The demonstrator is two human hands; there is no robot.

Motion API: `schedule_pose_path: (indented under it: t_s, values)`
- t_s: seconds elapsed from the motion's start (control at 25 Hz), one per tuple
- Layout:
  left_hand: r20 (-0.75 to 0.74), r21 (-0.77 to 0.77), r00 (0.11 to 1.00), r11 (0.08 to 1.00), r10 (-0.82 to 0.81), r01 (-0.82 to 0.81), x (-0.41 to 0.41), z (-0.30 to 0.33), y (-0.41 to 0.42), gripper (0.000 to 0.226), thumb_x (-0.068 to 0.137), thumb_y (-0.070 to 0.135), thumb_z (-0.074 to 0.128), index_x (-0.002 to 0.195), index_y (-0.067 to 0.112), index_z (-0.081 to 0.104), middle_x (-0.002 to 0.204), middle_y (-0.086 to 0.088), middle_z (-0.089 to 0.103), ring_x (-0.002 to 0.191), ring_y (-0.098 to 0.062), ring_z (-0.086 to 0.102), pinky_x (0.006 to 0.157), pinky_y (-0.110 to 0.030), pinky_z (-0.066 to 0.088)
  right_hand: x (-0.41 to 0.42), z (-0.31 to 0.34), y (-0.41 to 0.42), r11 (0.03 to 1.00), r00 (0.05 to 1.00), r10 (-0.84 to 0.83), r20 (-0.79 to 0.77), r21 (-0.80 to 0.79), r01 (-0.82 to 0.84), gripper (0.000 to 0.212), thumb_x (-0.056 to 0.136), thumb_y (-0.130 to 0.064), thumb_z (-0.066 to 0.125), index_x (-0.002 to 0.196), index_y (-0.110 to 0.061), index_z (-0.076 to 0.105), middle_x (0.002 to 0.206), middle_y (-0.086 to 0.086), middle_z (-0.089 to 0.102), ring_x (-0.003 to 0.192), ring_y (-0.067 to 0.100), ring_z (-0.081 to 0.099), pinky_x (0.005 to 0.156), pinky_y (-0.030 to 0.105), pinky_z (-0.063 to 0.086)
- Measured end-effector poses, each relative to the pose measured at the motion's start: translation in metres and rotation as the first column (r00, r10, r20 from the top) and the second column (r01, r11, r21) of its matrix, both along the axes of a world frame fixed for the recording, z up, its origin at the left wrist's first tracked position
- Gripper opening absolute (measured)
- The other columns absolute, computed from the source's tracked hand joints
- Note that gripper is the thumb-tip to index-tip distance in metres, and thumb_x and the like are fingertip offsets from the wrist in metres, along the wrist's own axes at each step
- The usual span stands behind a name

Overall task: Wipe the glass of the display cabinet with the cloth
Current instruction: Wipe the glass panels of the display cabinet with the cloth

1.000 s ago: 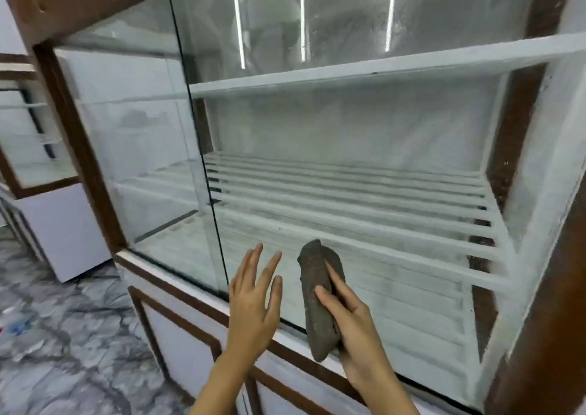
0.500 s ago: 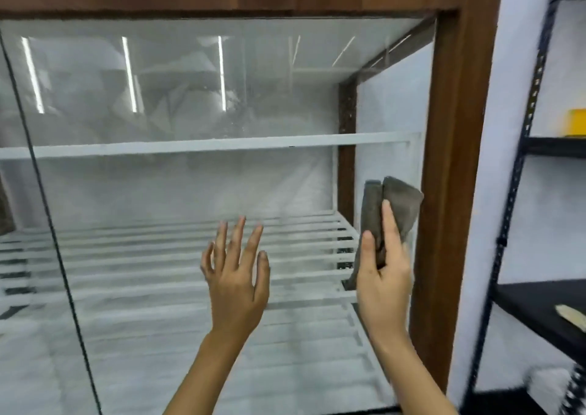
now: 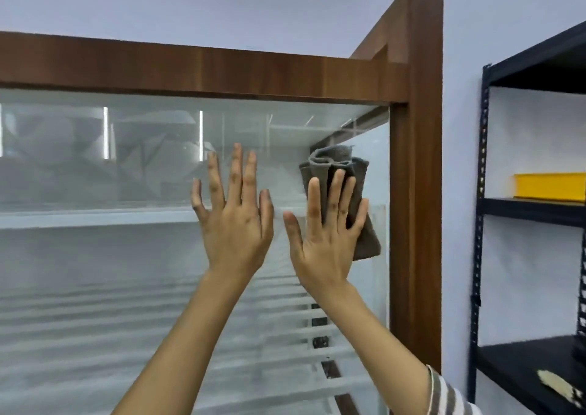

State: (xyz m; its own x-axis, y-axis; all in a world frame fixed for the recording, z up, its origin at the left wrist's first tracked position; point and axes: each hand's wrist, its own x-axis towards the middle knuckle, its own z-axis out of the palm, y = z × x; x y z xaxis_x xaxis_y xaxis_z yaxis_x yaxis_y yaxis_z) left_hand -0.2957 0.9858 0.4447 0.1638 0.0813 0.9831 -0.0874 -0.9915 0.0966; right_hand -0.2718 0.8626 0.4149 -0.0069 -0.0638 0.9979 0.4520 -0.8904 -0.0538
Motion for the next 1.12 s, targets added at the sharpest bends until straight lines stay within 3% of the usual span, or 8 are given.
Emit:
schedule_pose_path:
  t_s: [0.16, 0.24, 0.32, 0.4, 0.56, 0.76, 1.0, 1.12]
  values:
    - [0.051, 0.013, 0.998, 0.999, 0.045, -0.045, 0.004, 0.000, 0.001, 0.058, 0.099, 0.040, 0.023, 0.152, 0.019, 0.015, 0.160, 0.000, 0.012, 0.148, -0.024, 0.007, 0.115, -0.049, 0.011, 0.001, -0.006, -0.012, 0.963, 0.972, 0.233, -0.001, -0.138, -0.231, 0.062, 0.103, -0.049, 0.015, 0.152, -0.026, -0.016, 0.160, 0.003, 0.020, 0.149, 0.023, 0.015, 0.121, 0.048, -0.001]
    - [0.069, 0.019, 0.996, 0.998, 0.050, -0.051, 0.005, -0.001, 0.002, 0.057, 0.099, 0.040, 0.023, 0.152, 0.019, 0.016, 0.160, 0.001, 0.014, 0.148, -0.024, 0.008, 0.115, -0.049, 0.012, -0.004, -0.003, -0.017, 0.950, 0.959, 0.276, -0.068, -0.129, -0.283, 0.055, 0.104, -0.044, 0.014, 0.155, -0.023, 0.005, 0.158, -0.003, 0.026, 0.149, 0.019, 0.018, 0.122, 0.047, 0.001]
    - [0.087, 0.024, 0.995, 0.998, 0.057, -0.059, 0.005, 0.000, 0.003, 0.057, 0.099, 0.040, 0.024, 0.152, 0.019, 0.018, 0.159, 0.001, 0.016, 0.148, -0.024, 0.010, 0.115, -0.048, 0.013, -0.003, 0.002, -0.029, 0.966, 0.992, 0.123, -0.026, -0.227, -0.125, 0.048, 0.104, -0.038, 0.021, 0.150, -0.027, 0.029, 0.157, -0.004, 0.026, 0.149, 0.020, 0.017, 0.120, 0.048, 0.009]
    - [0.100, 0.028, 0.993, 0.998, 0.056, -0.059, 0.005, 0.000, 0.002, 0.057, 0.099, 0.040, 0.025, 0.151, 0.018, 0.020, 0.159, 0.000, 0.017, 0.148, -0.025, 0.011, 0.115, -0.048, 0.012, 0.003, 0.013, -0.038, 0.962, 0.999, -0.039, 0.010, -0.271, 0.040, 0.045, 0.103, -0.037, 0.027, 0.148, -0.032, 0.035, 0.159, -0.003, 0.021, 0.150, 0.022, 0.014, 0.119, 0.048, 0.012]
    - [0.112, 0.033, 0.992, 0.998, 0.054, -0.058, 0.006, 0.000, 0.003, 0.057, 0.099, 0.039, 0.025, 0.151, 0.017, 0.021, 0.159, 0.000, 0.017, 0.148, -0.025, 0.011, 0.114, -0.049, 0.014, 0.007, 0.067, -0.019, 0.992, 0.994, -0.102, -0.045, -0.078, 0.098, 0.047, 0.102, -0.047, 0.024, 0.148, -0.041, 0.031, 0.161, 0.000, 0.008, 0.150, 0.030, 0.003, 0.118, 0.051, 0.000]
    - [0.114, 0.030, 0.992, 0.998, 0.049, -0.053, 0.004, 0.002, 0.001, 0.056, 0.099, 0.040, 0.025, 0.151, 0.017, 0.023, 0.158, -0.001, 0.020, 0.147, -0.024, 0.013, 0.114, -0.049, 0.015, 0.008, 0.033, -0.030, 0.945, 0.996, -0.084, 0.025, -0.316, 0.088, 0.050, 0.103, -0.044, 0.022, 0.151, -0.030, 0.020, 0.160, -0.003, 0.020, 0.150, 0.024, 0.010, 0.119, 0.054, 0.011]
    - [0.127, 0.036, 0.990, 0.997, 0.063, -0.068, 0.007, 0.000, 0.001, 0.056, 0.099, 0.039, 0.024, 0.150, 0.017, 0.024, 0.158, -0.002, 0.021, 0.147, -0.025, 0.013, 0.114, -0.048, 0.013, 0.015, 0.088, -0.041, 0.982, 0.992, -0.118, -0.049, 0.140, 0.124, 0.052, 0.102, -0.044, 0.023, 0.151, -0.026, 0.028, 0.159, 0.002, 0.025, 0.149, 0.030, 0.013, 0.120, 0.043, 0.007]
    - [0.148, 0.035, 0.988, 0.998, 0.053, -0.058, 0.007, 0.000, 0.002, 0.054, 0.100, 0.036, 0.022, 0.150, 0.016, 0.025, 0.157, -0.001, 0.022, 0.147, -0.024, 0.013, 0.114, -0.048, 0.013, 0.010, 0.076, -0.013, 0.998, 0.998, -0.070, 0.007, -0.004, 0.070, 0.051, 0.103, -0.040, 0.026, 0.150, -0.024, 0.033, 0.158, 0.002, 0.026, 0.149, 0.029, 0.014, 0.121, 0.048, 0.012]
